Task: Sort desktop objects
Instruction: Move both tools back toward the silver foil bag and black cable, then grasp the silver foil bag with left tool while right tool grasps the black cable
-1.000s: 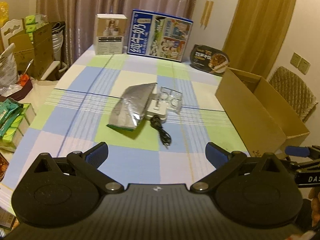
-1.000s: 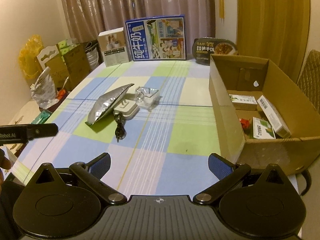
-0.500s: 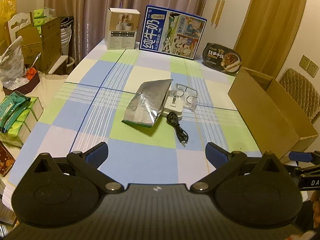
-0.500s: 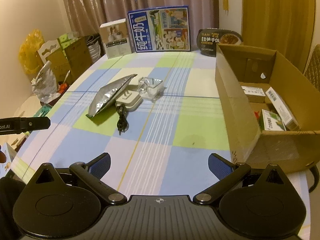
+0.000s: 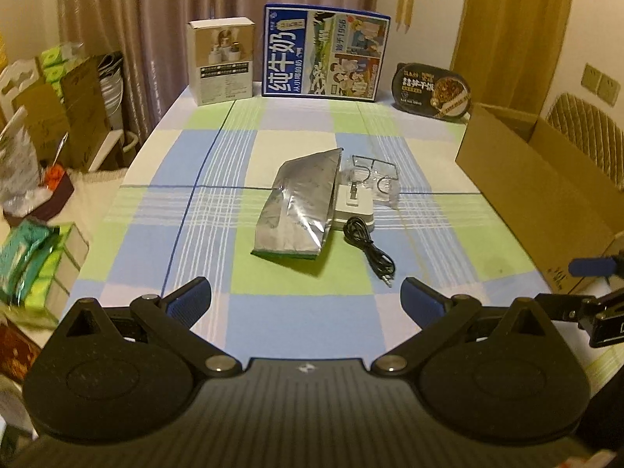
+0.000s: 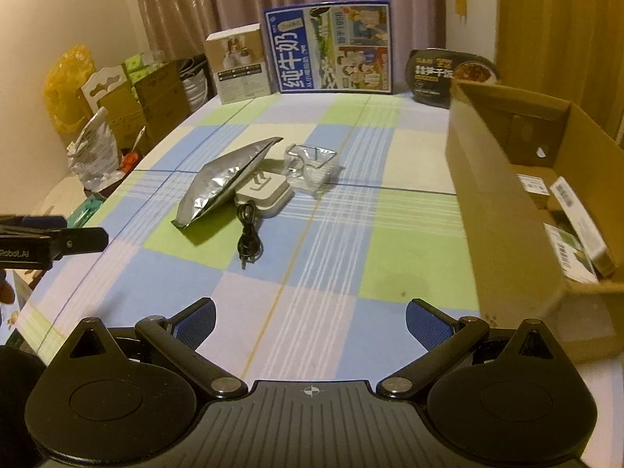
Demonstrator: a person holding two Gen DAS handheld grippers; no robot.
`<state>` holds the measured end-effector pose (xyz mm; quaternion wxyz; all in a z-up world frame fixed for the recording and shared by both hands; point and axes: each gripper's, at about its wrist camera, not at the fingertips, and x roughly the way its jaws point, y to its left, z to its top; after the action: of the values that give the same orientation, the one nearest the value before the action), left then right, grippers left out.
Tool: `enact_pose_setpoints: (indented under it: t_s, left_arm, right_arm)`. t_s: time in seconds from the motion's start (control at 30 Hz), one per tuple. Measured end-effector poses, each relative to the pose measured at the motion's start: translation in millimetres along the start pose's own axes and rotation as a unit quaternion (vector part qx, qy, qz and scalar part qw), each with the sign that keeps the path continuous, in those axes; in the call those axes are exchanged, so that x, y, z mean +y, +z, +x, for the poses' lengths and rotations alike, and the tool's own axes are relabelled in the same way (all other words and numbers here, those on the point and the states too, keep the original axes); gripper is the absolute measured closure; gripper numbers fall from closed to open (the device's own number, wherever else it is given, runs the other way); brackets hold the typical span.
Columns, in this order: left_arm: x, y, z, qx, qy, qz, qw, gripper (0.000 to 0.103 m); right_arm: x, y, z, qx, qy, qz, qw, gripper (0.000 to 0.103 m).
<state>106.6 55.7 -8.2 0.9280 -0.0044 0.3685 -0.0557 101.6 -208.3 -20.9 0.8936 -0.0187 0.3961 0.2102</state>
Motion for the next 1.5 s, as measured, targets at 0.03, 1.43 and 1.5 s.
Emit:
enact_pose_setpoints:
  t_s: [0.03, 1.43, 1.5]
  left_arm:
    - [1, 2, 5, 0.002, 0.000, 0.009, 1.0000, 0.002]
    - [30, 47, 143, 0.025, -0.055, 0.093, 0.9939, 0.002]
    - [26, 51, 151, 0.027, -0.059, 0.097, 0.9932, 0.002]
  right_arm:
    - [1, 1, 3, 0.000, 0.002, -0.001, 1.000, 0.002]
    - [41, 45, 175, 0.013, 0.052, -0.097, 0.994, 0.088]
    - [38, 42, 172, 0.011, 0.048, -0.104, 0.993, 0.089]
